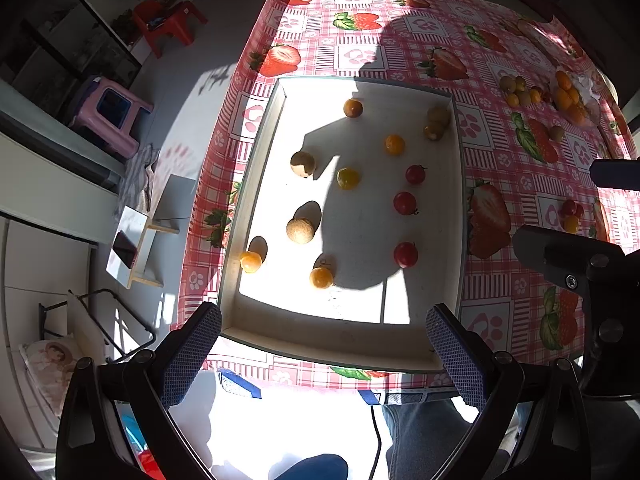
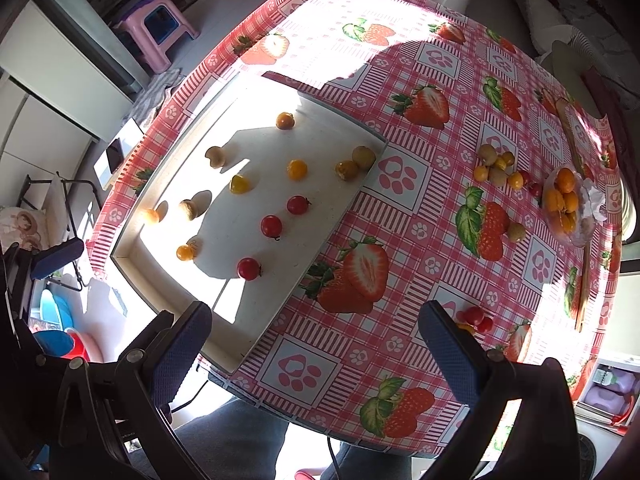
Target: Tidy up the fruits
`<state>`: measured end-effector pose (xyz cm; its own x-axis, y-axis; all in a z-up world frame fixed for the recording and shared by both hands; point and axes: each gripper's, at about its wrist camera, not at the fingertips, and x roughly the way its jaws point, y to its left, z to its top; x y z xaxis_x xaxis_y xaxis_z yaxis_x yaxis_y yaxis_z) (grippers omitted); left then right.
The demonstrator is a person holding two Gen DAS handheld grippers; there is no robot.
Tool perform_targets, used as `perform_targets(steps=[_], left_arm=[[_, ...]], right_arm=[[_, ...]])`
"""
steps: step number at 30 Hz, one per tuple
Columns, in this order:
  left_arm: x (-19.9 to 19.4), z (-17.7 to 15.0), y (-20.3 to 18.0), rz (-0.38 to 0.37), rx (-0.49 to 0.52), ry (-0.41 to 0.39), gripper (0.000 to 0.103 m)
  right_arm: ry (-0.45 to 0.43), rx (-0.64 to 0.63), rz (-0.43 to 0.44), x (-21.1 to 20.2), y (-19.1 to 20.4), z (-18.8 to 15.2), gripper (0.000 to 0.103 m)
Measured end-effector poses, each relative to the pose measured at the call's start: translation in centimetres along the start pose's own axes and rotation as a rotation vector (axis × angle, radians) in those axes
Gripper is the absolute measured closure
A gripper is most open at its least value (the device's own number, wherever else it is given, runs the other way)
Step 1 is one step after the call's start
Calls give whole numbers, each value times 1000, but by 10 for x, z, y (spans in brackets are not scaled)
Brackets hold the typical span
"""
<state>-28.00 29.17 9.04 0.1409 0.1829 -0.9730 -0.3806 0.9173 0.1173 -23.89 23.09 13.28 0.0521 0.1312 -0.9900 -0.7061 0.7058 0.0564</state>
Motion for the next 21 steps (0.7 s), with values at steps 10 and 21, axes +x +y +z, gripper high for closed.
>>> perform_targets(steps=[10, 21], left_arm=[[-1, -1, -3, 5, 15, -6, 0], [-3, -1, -2, -8, 18, -19, 0]], right_arm=[[-3, 2, 1, -1, 0, -2, 0], [0, 34, 4, 0, 5, -3, 0]])
